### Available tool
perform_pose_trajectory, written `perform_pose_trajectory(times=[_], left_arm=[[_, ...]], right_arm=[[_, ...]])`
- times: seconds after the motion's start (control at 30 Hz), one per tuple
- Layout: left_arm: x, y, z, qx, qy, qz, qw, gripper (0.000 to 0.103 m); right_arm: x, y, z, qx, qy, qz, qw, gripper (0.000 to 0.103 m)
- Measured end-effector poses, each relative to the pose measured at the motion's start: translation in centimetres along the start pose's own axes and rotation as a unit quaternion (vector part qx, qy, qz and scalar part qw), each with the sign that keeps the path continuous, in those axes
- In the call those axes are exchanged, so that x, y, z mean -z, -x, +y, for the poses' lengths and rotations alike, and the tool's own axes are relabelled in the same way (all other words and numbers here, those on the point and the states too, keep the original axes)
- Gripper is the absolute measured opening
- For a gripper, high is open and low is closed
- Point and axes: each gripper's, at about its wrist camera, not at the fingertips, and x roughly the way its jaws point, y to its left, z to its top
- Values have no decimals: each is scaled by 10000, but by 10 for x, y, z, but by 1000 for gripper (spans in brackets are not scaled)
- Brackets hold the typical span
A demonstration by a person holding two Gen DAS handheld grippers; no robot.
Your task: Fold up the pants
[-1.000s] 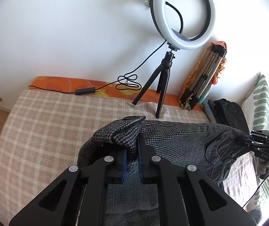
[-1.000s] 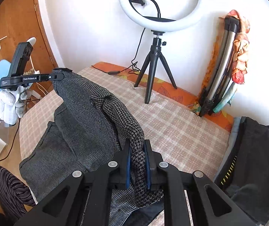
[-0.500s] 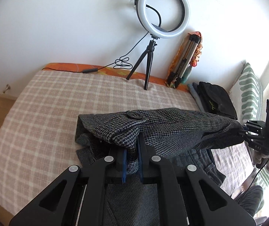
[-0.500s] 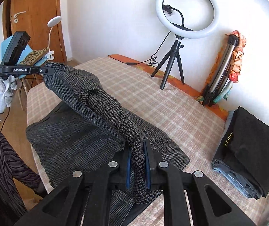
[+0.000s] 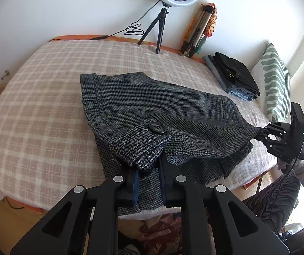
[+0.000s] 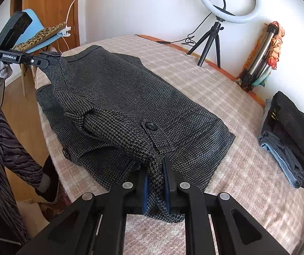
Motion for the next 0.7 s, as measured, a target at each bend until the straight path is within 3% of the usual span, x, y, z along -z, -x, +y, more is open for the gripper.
perform_pose_trajectory(times=[0.07,0.17,0.4,0.53,0.57,0.63,0.7], left_arm=[[3,3,-2,75,-63,38,9999,18],[8,7,-7,-133,-271,257,9992,28],[9,37,2,-316,-219,182,9991,30],[-7,43,-1,-485,-326,-65,9983,30],[-11,40,-4,-464,-358,-76,9983,30],[-19,27,-11,-421,-433,-52,9982,30],[-25,12,-21,-397,-593,-9,9974,30]], right_arm=[[6,-1,5,13,63,37,10000,10],[13,-2,9,77,153,82,9998,10],[19,-3,18,74,356,193,9992,13],[25,-2,22,-58,575,482,9972,33],[26,1,20,-130,510,477,9975,34],[27,10,11,-305,212,399,9985,37],[25,21,-4,-533,-251,176,9981,48]])
